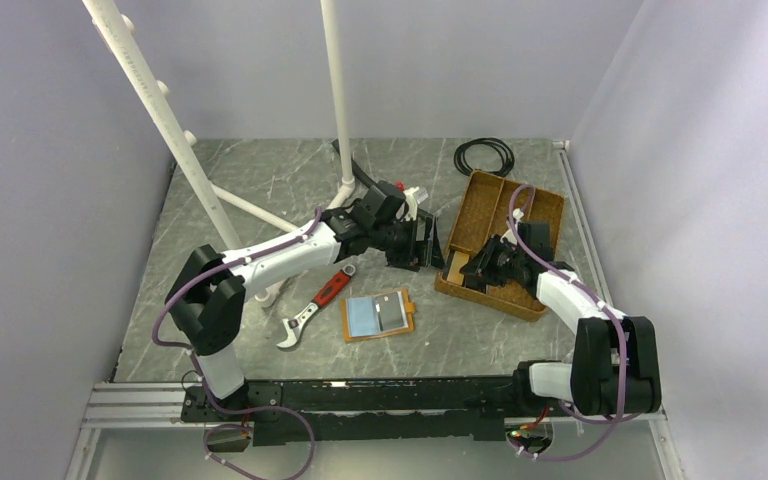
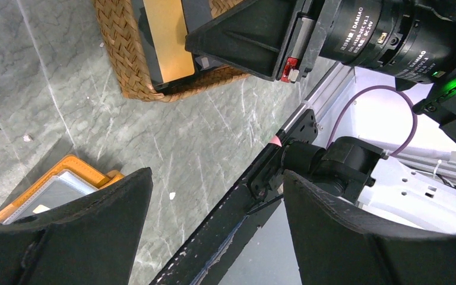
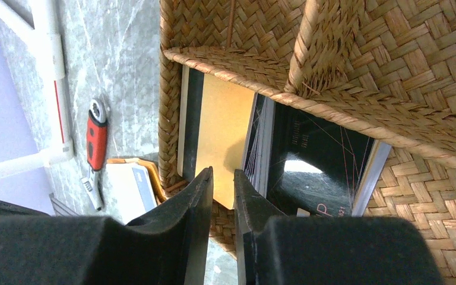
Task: Put the credit cards into the card holder
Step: Pick up the credit card from the storage box.
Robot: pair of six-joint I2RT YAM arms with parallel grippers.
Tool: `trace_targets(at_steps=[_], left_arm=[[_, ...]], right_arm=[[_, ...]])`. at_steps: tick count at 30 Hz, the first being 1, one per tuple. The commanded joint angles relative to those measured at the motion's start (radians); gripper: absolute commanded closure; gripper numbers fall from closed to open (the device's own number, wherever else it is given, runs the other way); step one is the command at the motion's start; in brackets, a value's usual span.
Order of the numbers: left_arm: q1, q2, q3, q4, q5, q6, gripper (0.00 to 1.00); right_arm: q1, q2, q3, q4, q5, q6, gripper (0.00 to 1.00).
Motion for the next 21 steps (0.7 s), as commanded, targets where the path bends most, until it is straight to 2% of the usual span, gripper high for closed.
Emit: trace_targets(at_steps=[1, 7, 13, 17, 21], left_arm=[[-0.007, -0.009, -0.016, 0.04, 0.02, -0.01, 0.15], [-0.008, -0.013, -0.011, 0.037, 0.02, -0.008, 0.15], [-0.007, -0.017, -0.02, 0.042, 0.024, -0.012, 0.15], [-0.008, -0.014, -0.028, 0.046, 0.019, -0.013, 0.14], [-0.007, -0.007, -0.031, 0.048, 0.014, -0.017, 0.14]], right_arm=[[0.003, -0.016, 0.04, 0.053, -0.025, 0.012, 0.78], [0.003, 0.006, 0.043, 0.062, -0.029, 0.018, 0.78], [0.003, -0.012, 0.071, -0.048, 0.103, -0.008, 0.68], [0.008, 0.038, 0.055, 0.019, 0.016, 0.018, 0.68], [0.02, 0.054, 0.059, 0.059, -0.007, 0.036, 0.69]])
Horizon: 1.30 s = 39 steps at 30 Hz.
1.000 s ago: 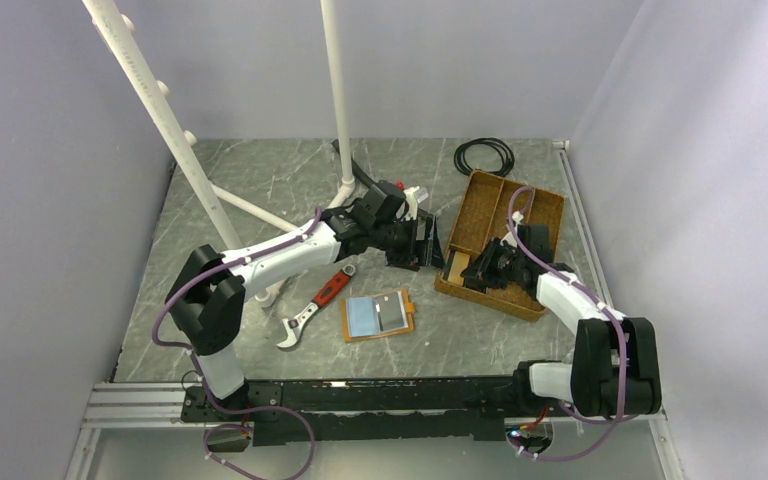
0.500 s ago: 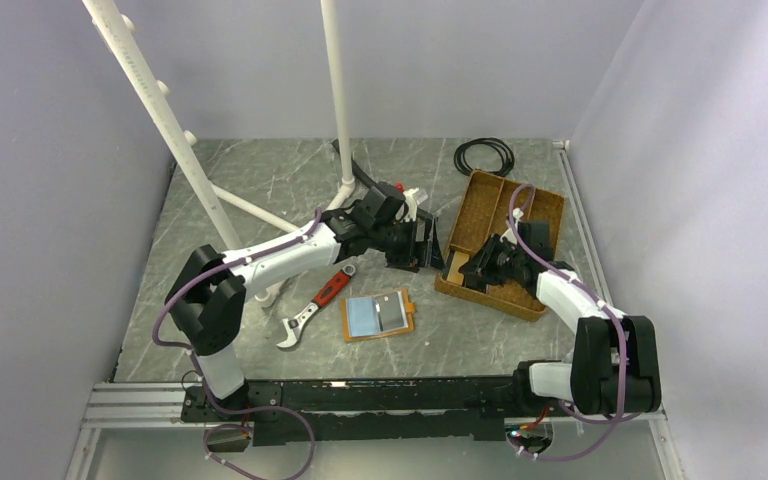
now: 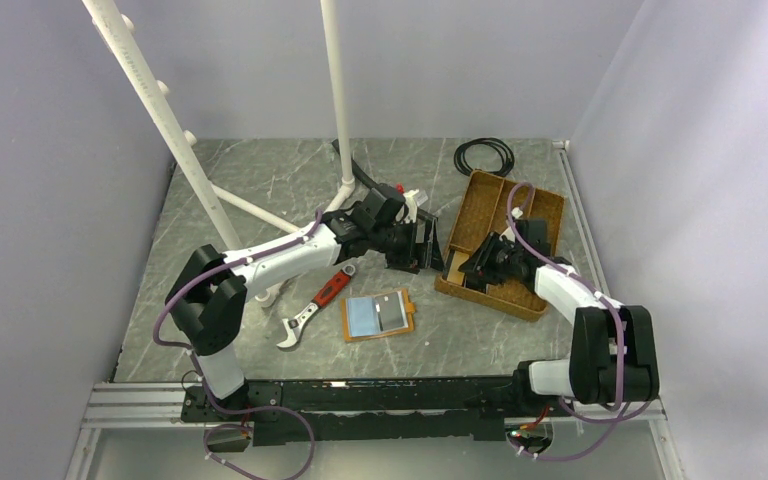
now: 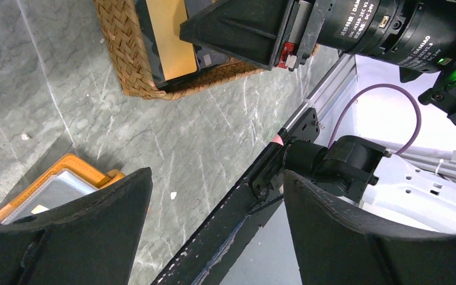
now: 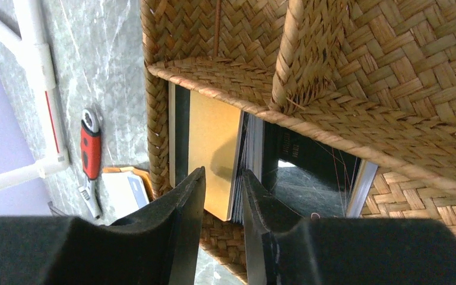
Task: Put the credit cards into the card holder
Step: Pick up the credit card from the storage box.
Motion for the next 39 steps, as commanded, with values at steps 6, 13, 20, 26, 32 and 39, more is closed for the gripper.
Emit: trace_targets(at_steps=[6, 13, 20, 26, 32, 39], left_arm=[[-0.005, -0.009, -0.016, 0.031, 0.008, -0.014, 0.15], [-0.005, -0.011, -0.021, 0.036, 0.009, -0.017, 0.15], [-0.005, -0.02, -0.023, 0.031, 0.007, -0.015, 0.15], [-0.005, -0.034, -0.029, 0.027, 0.0, -0.013, 0.15], [-0.006, -0.035, -0.029, 0.031, 0.003, -0.014, 0.15], [-0.005, -0.042, -0.03, 0.027, 0.002, -0.013, 0.15]], right_arm=[[0.017, 0.003, 0.047, 0.072, -0.055, 0.032, 0.71], [0.024, -0.03, 0.054, 0.049, -0.055, 0.033, 0.72], [0.032, -0.025, 0.064, 0.041, -0.048, 0.034, 0.73], [0.048, -0.056, 0.079, -0.012, -0.024, 0.023, 0.71], [0.063, -0.07, 0.08, -0.033, -0.014, 0.025, 0.68], [0.075, -0.07, 0.085, -0.049, -0.001, 0.025, 0.67]])
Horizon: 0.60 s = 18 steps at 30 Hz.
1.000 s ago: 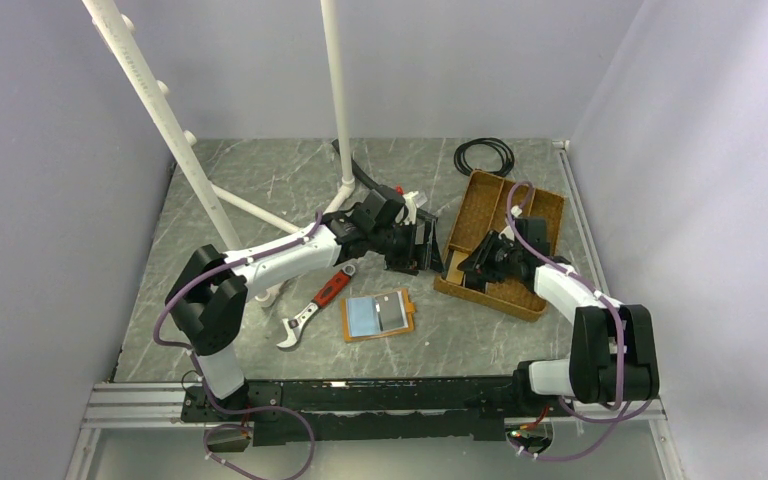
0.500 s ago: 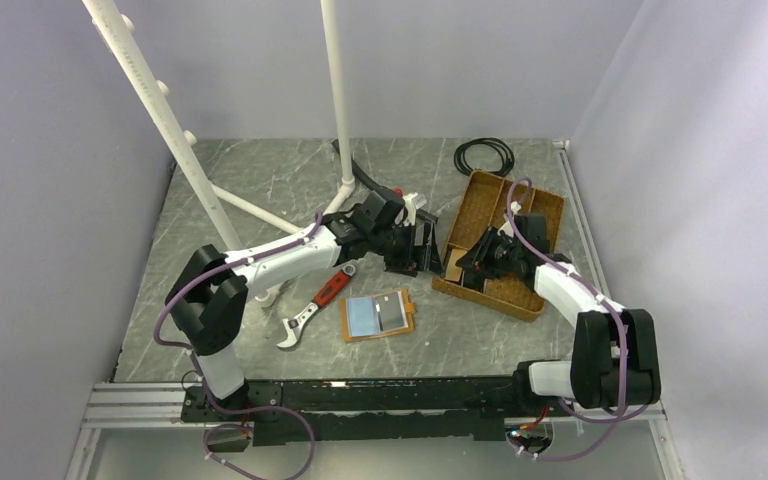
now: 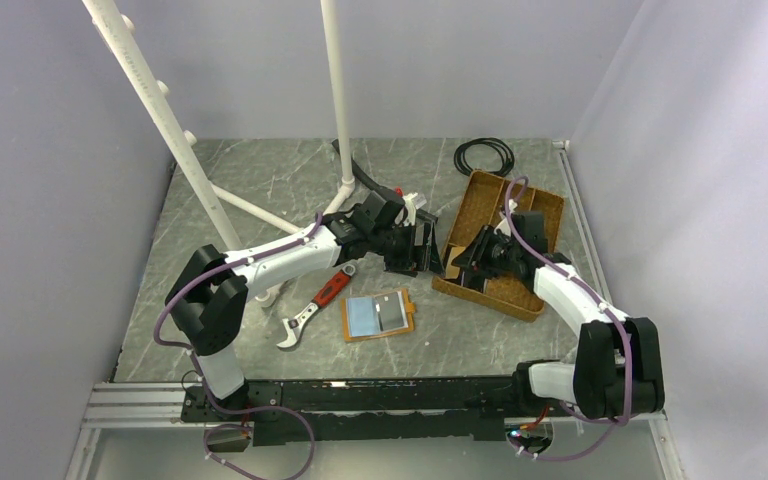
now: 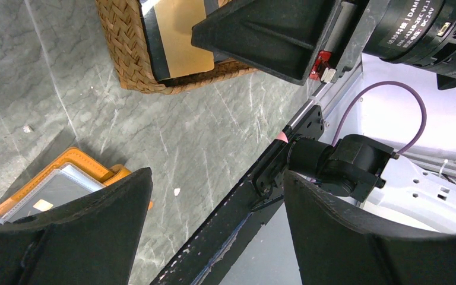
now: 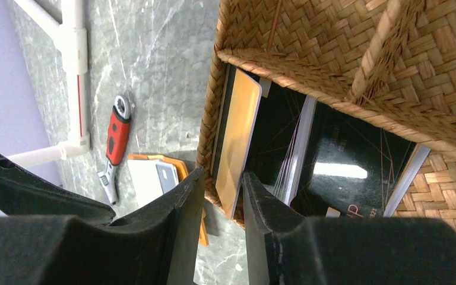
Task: Put the credit cards into the card holder
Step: Pick up the credit card from the storage box.
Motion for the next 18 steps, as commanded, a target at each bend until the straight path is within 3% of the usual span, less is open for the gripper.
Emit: trace_targets(at_steps=[1, 18], left_arm=[[-0.005, -0.042, -0.009, 0.026, 0.004, -0.008, 0.15], [-0.004, -0.049, -0.008, 0.015, 0.005, -0.001, 0.15]], right_arm=[[0.017, -0.02, 0.042, -0.027, 0.021, 0.001, 0.67], [0.044, -0.069, 0.054, -0.104, 0.082, -0.02, 0.66]])
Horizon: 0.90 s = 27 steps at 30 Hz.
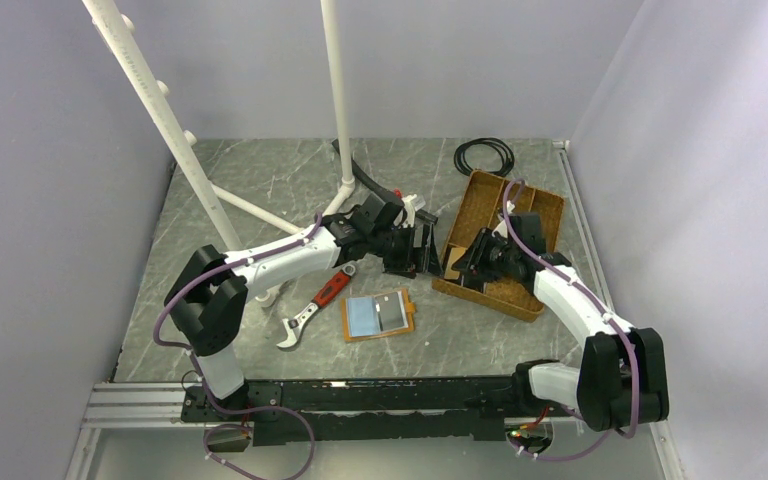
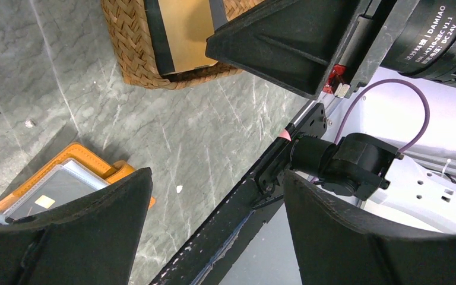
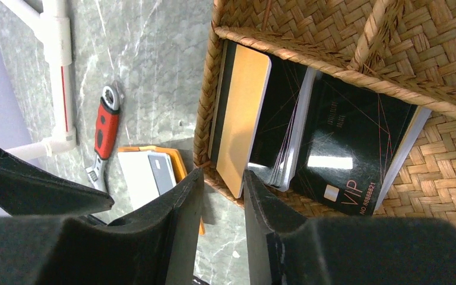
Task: Put the credit cards into the card holder
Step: Pick up the credit card from the storage box.
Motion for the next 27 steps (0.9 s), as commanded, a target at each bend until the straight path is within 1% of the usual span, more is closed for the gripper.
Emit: trace_targets(at_steps=[1, 13, 15, 16, 18, 21, 27], left_arm=[[-0.004, -0.045, 0.007, 0.016, 0.005, -0.001, 0.15], [-0.005, -0.039, 0.021, 0.009, 0.005, 0.005, 0.14], [-0.004, -0.036, 0.023, 0.006, 0.007, 0.004, 0.14], [-0.005, -0.035, 0.022, 0.007, 0.008, 0.005, 0.15], [-0.005, -0.033, 0.019, 0.011, 0.011, 0.002, 0.14], [-0.005, -0.035, 0.015, 0.012, 0.013, 0.002, 0.14], [-0.005, -0.044, 0.007, 0.013, 0.012, 0.002, 0.15]], right_arm=[[0.005, -0.019, 0.038, -0.001, 0.017, -0.015, 0.66], [0.006, 0.0, 0.037, 0.019, 0.005, -0.017, 0.66], [0.005, 0.008, 0.041, 0.003, 0.041, -0.016, 0.66], [0.003, 0.008, 0.04, -0.008, 0.074, -0.013, 0.66], [0.002, 0.012, 0.04, -0.03, 0.139, -0.02, 0.59], [-0.011, 0.03, 0.045, -0.054, 0.181, -0.035, 0.58], [-0.056, -0.037, 0.01, -0.047, 0.163, -0.056, 0.54]])
